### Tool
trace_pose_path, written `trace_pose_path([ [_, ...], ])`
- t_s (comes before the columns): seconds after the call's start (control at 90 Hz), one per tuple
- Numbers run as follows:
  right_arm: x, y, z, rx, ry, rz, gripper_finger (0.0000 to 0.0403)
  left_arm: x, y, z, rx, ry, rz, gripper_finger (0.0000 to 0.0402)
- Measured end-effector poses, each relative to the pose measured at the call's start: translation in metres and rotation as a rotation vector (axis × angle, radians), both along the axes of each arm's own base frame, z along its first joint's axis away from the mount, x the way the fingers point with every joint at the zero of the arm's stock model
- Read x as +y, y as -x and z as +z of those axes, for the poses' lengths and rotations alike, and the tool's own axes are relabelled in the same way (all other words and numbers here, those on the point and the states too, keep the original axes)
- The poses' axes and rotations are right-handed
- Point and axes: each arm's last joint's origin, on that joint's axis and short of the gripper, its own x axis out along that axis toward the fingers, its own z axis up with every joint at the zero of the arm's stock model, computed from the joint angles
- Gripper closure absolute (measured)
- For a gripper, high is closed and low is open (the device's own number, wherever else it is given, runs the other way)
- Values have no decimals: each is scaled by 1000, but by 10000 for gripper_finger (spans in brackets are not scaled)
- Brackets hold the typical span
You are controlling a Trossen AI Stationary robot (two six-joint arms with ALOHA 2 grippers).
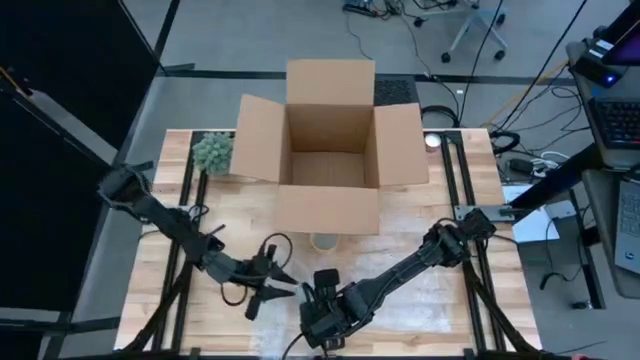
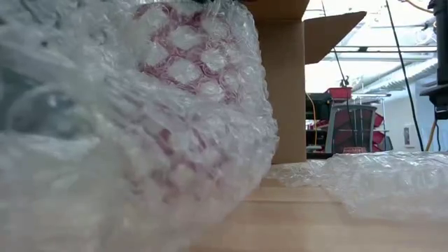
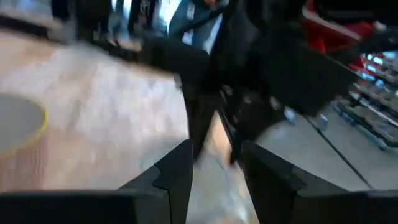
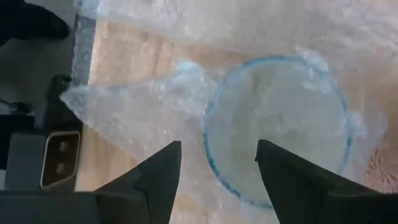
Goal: Wrap mug
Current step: Wrap the red patterned mug with bubble wrap
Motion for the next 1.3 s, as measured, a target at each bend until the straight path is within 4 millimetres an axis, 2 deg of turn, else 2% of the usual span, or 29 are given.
trace_pose_path([
  [0.111, -2, 7, 12, 3, -23, -32, 206, 6, 24, -6, 263, 70, 49, 277],
  [0.211, -1, 8, 15, -3, -27, -28, 206, 9, 40, -17, 474, 156, 154, 277],
  [0.389, 0, 8, 15, -6, -16, -7, 206, 8, 48, -41, 668, 140, 231, 277],
  [0.578, 1, 9, 15, -18, 2, -10, 206, 3, 44, -55, 732, 144, 228, 277],
  [0.978, 3, 10, 15, -18, 4, 0, 206, -17, 23, -70, 631, 257, 177, 277],
  [1.178, 4, 11, 15, -18, 2, 1, 206, -25, 15, -68, 538, 321, 122, 277],
  [1.3, 5, 11, 15, -19, 1, 2, 206, -25, 14, -68, 524, 294, 121, 287],
])
